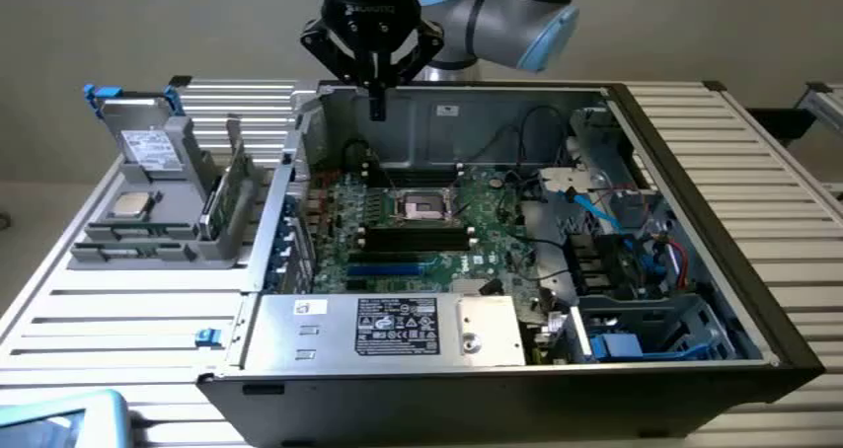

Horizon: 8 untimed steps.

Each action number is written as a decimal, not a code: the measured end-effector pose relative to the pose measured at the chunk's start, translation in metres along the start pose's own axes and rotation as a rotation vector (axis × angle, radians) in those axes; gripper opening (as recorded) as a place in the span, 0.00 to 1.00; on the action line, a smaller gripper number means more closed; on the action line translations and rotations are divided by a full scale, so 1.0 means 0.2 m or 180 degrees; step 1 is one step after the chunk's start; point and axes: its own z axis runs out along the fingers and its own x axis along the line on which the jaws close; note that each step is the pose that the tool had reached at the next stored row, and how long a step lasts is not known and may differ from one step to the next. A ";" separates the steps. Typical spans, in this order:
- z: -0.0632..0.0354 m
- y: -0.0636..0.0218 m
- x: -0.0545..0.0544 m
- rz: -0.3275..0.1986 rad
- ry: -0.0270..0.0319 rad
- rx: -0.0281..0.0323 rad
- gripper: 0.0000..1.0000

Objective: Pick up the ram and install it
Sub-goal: 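Reach for the ram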

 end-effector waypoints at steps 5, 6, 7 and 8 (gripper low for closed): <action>0.000 0.000 0.00 0.0000 0.0000 0.0000 0.11; 0.000 0.000 0.00 0.0000 0.0000 0.0000 0.11; 0.000 0.000 0.00 0.0000 0.0000 0.0000 0.11; 0.000 0.000 0.00 0.0000 0.0000 0.0000 0.11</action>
